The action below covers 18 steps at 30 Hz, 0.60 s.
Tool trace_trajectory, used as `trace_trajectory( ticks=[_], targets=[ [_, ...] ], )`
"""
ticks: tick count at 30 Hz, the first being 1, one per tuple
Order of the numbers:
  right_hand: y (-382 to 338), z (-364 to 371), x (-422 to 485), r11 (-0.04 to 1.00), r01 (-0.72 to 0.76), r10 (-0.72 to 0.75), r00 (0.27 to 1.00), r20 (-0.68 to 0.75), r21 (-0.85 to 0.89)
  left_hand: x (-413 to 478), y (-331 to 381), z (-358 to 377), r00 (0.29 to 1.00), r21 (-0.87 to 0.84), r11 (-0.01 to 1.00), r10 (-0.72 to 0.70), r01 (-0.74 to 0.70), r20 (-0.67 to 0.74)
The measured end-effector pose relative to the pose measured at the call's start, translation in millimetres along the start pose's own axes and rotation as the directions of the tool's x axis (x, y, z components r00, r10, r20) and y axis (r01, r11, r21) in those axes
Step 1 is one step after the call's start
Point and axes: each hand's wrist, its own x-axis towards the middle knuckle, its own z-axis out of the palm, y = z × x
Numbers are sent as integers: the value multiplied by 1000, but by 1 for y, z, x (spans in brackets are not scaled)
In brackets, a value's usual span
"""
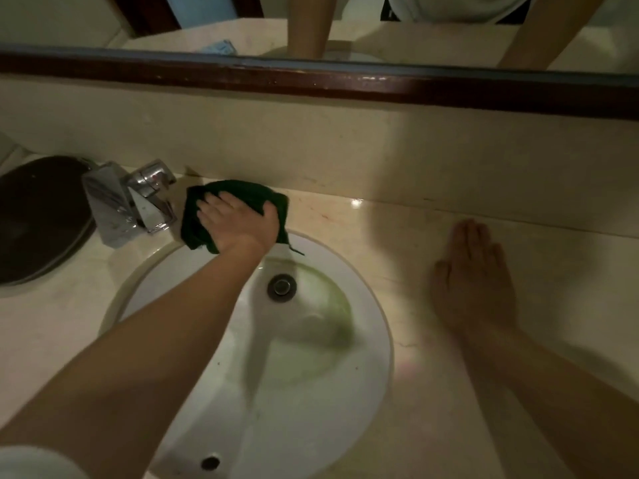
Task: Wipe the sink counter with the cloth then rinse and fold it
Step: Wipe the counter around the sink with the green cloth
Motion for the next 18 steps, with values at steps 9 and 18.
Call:
trace_trajectory(
  ticks=[9,18],
  targets=[
    [1,4,0,999,36,-35,998,-43,12,-107,141,0,966,-41,969,247,-244,80],
    [6,-2,0,997,79,-79,997,19,20,-124,98,8,449,8,449,893,-893,-12]
  ],
)
